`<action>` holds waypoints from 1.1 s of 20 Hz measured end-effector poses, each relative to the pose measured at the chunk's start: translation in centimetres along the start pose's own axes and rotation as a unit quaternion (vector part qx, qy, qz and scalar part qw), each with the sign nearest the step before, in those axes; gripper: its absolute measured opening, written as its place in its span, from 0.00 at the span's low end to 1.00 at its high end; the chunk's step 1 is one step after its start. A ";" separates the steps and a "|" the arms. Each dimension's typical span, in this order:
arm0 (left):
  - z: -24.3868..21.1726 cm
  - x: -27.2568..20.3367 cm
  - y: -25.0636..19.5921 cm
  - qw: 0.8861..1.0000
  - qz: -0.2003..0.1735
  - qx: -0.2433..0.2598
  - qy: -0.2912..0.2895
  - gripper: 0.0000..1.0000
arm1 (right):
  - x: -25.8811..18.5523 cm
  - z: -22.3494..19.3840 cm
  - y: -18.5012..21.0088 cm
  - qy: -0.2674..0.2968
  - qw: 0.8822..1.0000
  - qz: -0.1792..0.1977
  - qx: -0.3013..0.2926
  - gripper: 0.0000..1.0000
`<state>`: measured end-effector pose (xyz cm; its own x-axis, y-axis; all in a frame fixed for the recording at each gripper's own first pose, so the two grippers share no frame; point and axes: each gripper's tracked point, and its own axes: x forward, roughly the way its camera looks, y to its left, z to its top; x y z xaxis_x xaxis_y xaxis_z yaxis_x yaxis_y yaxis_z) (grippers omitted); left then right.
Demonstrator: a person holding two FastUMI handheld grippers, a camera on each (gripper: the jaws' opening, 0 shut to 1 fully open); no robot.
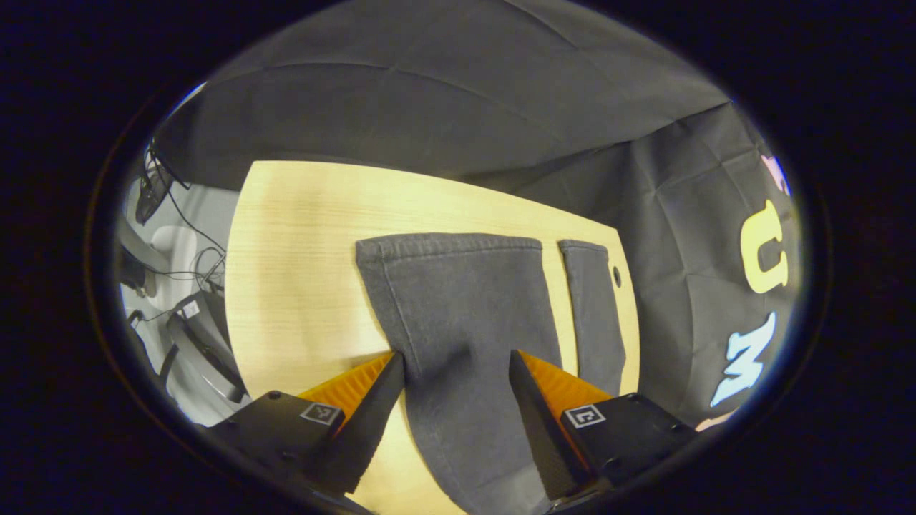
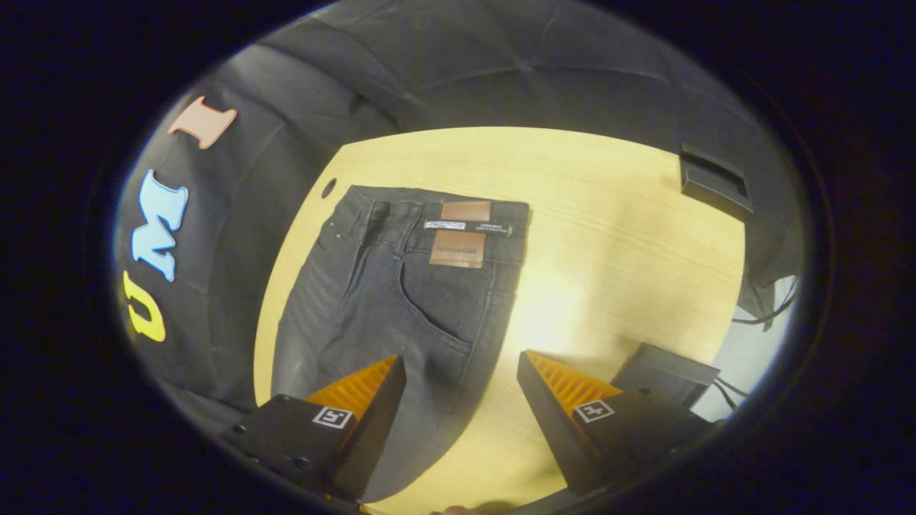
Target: Grasp the waist and the cuffs of the jeans and fold them to make the two legs overlap; first hold the waist and fold one-third of the jeans toward the cuffs, then hold the cuffs and fold the remaining one-third in the same direction to finish folding.
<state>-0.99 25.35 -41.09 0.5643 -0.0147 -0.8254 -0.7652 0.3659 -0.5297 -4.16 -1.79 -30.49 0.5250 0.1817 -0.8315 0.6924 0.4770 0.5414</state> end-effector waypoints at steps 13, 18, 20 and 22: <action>0.0 1.0 2.2 0.993 -0.054 -0.100 -0.010 0.21 | 2.5 -0.5 1.4 0.028 0.999 0.000 -0.018 0.14; -0.8 1.2 1.6 0.995 -0.051 -0.082 0.021 0.12 | 1.7 -0.5 2.7 0.056 0.997 0.049 0.037 0.02; -0.6 0.5 0.6 0.993 -0.058 -0.094 0.034 0.12 | 0.6 -0.2 3.3 0.063 0.994 0.076 0.047 0.01; -0.3 -0.2 -0.7 0.991 -0.067 -0.104 0.043 0.12 | -0.5 0.2 4.0 0.070 0.992 0.099 0.047 0.01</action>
<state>-0.65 24.84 -40.61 0.6440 -0.1332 -0.7533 -0.7372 0.1550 -0.6576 -1.51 -0.15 -27.87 0.5866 0.3841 -0.7130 0.6289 0.3386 0.6998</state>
